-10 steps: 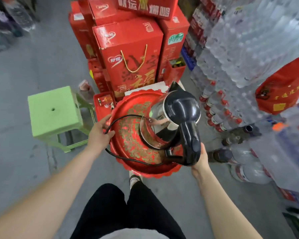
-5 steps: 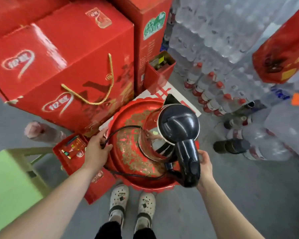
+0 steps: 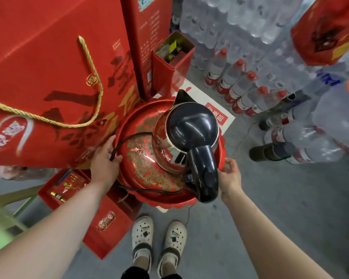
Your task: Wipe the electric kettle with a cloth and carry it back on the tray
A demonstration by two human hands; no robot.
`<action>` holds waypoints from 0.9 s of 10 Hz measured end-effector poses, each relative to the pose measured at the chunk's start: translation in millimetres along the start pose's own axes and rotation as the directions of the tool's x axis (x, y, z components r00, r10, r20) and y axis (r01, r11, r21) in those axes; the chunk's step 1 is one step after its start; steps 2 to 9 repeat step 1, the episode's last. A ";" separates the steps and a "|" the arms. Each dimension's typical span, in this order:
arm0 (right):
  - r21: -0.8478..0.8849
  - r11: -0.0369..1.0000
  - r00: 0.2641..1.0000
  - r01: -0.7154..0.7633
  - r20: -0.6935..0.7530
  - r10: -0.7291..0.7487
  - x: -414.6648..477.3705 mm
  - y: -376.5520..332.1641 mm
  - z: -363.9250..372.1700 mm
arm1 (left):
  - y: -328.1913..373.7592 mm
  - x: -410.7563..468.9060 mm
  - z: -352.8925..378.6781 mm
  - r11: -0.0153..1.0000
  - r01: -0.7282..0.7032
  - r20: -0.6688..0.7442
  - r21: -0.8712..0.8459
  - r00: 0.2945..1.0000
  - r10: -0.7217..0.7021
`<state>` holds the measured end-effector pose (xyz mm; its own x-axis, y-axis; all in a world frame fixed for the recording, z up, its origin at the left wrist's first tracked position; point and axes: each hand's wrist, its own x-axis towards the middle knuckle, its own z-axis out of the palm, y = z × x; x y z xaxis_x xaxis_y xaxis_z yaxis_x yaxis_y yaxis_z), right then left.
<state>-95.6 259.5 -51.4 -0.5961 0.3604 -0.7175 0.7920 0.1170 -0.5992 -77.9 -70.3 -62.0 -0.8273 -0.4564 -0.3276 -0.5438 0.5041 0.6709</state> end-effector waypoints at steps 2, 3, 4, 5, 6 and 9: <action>-0.116 0.991 0.998 0.061 0.034 -0.057 -10.7 -8.0 -5.5 | 0.2 -3.7 0.1 1.000 -0.004 -0.020 -0.021 1.000 0.003; -0.116 0.991 0.998 0.061 0.034 -0.057 -10.7 -8.0 -5.5 | 0.2 -3.7 0.1 1.000 -0.004 -0.020 -0.021 1.000 0.003; -0.116 0.991 0.998 0.061 0.034 -0.057 -10.7 -8.0 -5.5 | 0.2 -3.7 0.1 1.000 -0.004 -0.020 -0.021 1.000 0.003; -0.116 0.991 0.998 0.061 0.034 -0.057 -10.7 -8.0 -5.5 | 0.2 -3.7 0.1 1.000 -0.004 -0.020 -0.021 1.000 0.003; -0.116 0.991 0.998 0.061 0.034 -0.057 -10.7 -8.0 -5.5 | 0.2 -3.7 0.1 1.000 -0.004 -0.020 -0.021 1.000 0.003; -0.116 0.991 0.998 0.061 0.034 -0.057 -10.7 -8.0 -5.5 | 0.2 -3.7 0.1 1.000 -0.004 -0.020 -0.021 1.000 0.003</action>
